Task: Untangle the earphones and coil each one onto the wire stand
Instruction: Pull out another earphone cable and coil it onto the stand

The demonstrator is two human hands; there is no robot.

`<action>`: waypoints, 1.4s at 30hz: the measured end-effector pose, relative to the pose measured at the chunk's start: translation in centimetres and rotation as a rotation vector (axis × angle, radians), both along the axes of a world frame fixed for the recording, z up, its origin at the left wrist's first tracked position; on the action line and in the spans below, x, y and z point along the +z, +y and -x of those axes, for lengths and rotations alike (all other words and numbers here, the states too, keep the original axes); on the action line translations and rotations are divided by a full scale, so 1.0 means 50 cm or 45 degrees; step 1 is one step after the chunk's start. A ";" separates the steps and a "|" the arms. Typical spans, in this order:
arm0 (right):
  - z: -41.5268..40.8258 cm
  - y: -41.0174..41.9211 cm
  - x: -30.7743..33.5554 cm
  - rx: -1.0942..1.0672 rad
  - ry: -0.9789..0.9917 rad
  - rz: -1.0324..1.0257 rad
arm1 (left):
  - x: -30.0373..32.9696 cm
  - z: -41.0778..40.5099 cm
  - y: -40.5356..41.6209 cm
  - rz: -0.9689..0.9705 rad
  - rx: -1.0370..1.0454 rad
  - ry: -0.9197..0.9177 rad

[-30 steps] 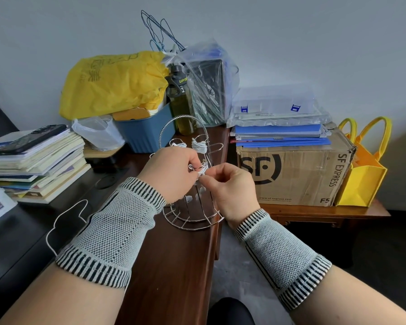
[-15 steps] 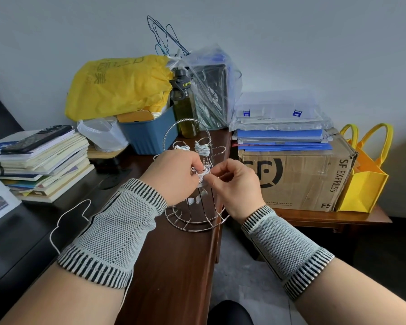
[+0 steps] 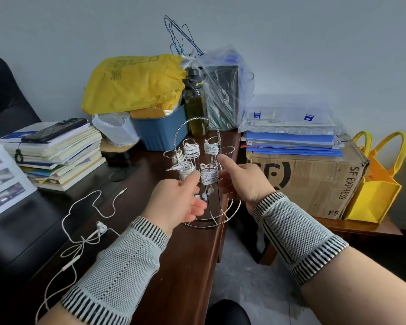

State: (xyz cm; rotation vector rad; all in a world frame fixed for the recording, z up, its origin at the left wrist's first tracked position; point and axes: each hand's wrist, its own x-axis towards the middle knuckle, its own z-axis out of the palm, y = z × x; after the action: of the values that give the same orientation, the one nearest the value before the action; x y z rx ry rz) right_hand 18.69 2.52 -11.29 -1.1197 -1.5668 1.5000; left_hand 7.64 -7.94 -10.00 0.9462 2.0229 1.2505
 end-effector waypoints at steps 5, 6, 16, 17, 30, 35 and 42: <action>0.002 0.002 0.014 0.045 -0.023 0.098 | 0.000 -0.009 0.021 0.018 0.009 -0.160; 0.002 0.002 0.015 0.061 -0.024 0.111 | 0.002 -0.011 0.024 0.009 0.008 -0.175; 0.007 0.012 0.012 0.118 0.097 0.175 | 0.003 -0.015 0.038 -0.211 0.101 -0.236; 0.008 0.013 0.012 0.116 0.103 0.167 | 0.005 -0.014 0.038 -0.220 0.098 -0.235; 0.029 -0.015 -0.043 0.128 0.239 0.127 | -0.002 0.036 0.009 -0.230 0.160 -0.267; 0.051 -0.031 -0.073 0.286 0.264 -0.014 | -0.039 0.041 0.008 -0.248 0.131 -0.217; 0.068 -0.017 -0.085 0.241 0.240 -0.070 | -0.079 0.042 0.020 -0.324 0.106 0.002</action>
State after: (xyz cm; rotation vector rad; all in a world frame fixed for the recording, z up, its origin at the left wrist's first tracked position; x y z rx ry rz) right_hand 15.27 1.66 -15.54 -0.7920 -1.6061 1.6240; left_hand 5.55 -6.95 -13.96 0.9856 1.9536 1.5808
